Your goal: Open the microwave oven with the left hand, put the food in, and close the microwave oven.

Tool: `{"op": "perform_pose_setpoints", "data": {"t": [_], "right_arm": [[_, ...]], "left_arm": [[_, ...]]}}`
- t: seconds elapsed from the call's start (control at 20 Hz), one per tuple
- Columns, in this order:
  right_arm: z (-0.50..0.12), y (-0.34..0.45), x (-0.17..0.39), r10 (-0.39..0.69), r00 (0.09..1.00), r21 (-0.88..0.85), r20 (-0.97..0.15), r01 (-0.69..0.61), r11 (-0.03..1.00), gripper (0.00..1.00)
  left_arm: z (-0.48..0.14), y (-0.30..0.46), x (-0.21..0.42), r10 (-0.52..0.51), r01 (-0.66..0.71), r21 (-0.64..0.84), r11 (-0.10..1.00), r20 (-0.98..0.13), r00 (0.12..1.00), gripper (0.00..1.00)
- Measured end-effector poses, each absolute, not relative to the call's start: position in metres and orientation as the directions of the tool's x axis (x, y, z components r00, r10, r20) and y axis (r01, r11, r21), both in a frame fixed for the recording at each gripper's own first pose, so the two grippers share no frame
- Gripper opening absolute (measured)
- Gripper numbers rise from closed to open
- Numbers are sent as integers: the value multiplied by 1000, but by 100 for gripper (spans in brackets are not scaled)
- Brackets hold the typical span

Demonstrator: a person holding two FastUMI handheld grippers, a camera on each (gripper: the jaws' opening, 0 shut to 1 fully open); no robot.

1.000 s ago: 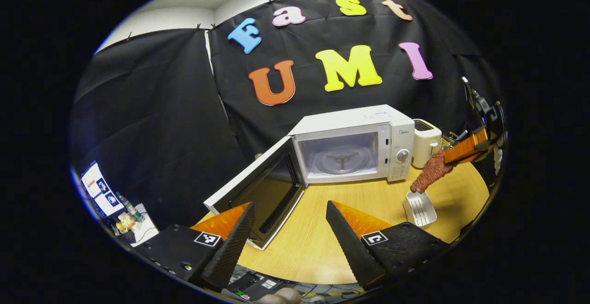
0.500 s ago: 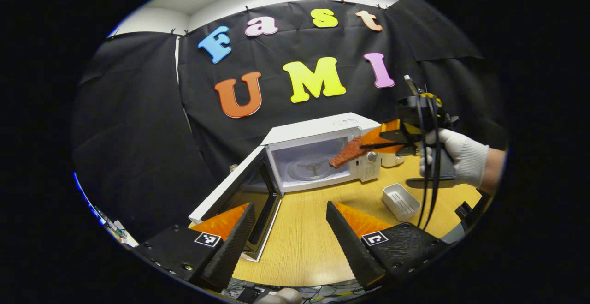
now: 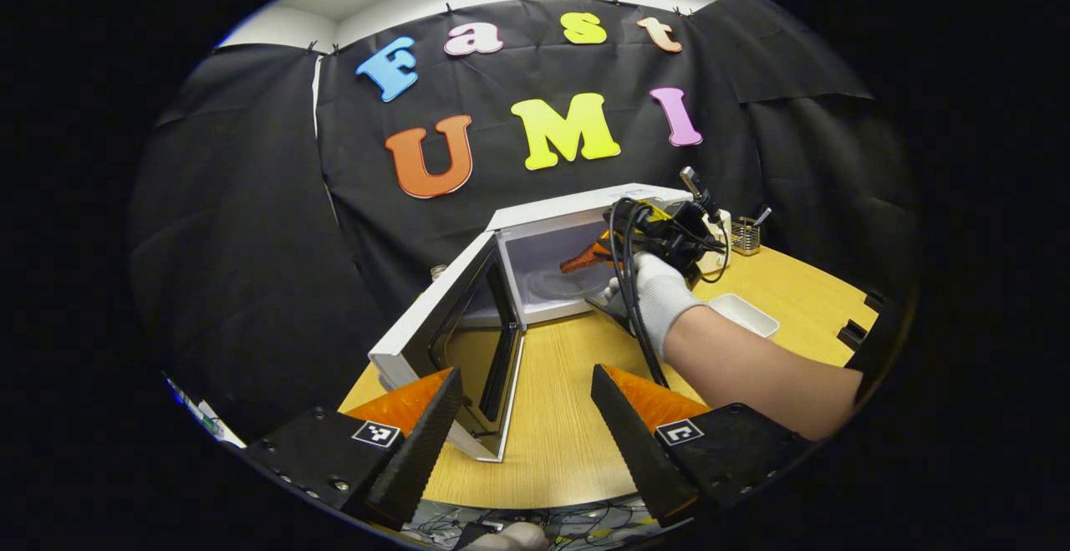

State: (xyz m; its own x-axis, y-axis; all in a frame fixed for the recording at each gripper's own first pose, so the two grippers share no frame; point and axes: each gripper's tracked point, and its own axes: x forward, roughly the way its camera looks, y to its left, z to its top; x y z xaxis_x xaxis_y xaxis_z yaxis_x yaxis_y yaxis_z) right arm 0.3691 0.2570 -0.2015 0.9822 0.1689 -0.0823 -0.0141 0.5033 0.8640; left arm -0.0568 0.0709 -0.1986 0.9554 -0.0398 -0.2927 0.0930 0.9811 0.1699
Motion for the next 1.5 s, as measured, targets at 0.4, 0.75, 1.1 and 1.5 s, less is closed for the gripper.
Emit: {"op": "perform_pose_setpoints", "data": {"t": [0.4,0.75,1.1,1.5], "right_arm": [[-233,279,431,61,994,802,-93,39,596,15],[-242,270,438,-26,991,585,-130,98,805,27],[-228,258,422,-36,992,480,-120,90,873,87],[-149,254,302,88,986,473,-144,-9,881,98]], "left_arm": [[-213,90,-57,-39,94,157,983,-321,946,95],[-212,90,-52,-50,100,138,985,-330,943,95],[-205,84,-44,-54,100,125,987,-327,944,95],[-127,78,-28,-93,110,67,992,-215,972,95]]}}
